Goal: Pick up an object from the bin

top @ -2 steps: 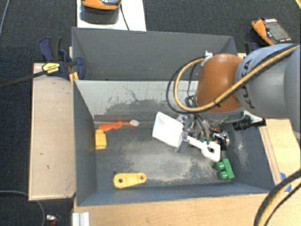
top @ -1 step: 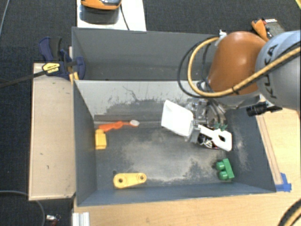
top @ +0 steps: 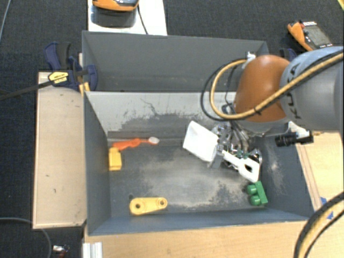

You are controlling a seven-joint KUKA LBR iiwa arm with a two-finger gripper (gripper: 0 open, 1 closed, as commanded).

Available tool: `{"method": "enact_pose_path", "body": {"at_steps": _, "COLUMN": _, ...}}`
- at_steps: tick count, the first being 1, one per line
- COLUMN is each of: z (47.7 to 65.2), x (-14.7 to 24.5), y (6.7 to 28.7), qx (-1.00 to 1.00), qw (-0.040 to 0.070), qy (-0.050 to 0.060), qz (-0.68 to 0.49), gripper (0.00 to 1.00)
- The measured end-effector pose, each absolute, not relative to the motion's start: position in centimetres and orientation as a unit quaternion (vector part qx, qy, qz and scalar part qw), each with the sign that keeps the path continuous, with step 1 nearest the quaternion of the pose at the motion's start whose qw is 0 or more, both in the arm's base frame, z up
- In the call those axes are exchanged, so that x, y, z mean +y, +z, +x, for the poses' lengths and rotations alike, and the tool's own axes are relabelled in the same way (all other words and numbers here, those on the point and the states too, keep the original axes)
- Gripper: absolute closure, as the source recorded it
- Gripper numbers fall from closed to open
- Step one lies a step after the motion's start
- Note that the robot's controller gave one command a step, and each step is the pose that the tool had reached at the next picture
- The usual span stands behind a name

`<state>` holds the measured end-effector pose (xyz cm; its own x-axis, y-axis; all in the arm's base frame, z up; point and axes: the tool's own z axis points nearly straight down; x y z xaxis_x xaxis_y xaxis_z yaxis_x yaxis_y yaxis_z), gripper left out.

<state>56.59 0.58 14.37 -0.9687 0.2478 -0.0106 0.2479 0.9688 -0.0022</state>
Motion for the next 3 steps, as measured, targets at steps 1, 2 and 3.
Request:
{"method": "enact_pose_path", "body": {"at_steps": 1, "z": 55.7, "x": 0.7, "y": 12.2, "qx": 0.990, "qw": 0.001, "qy": -0.003, "qz": 0.141, "gripper": 1.00}}
{"method": "enact_pose_path", "body": {"at_steps": 2, "z": 50.1, "x": 1.7, "y": 14.6, "qx": 0.997, "qw": 0.003, "qy": -0.003, "qz": 0.071, "gripper": 1.00}}
{"method": "enact_pose_path", "body": {"at_steps": 3, "z": 55.7, "x": 0.9, "y": 11.0, "qx": 0.984, "qw": 0.005, "qy": -0.002, "qz": 0.178, "gripper": 1.00}}
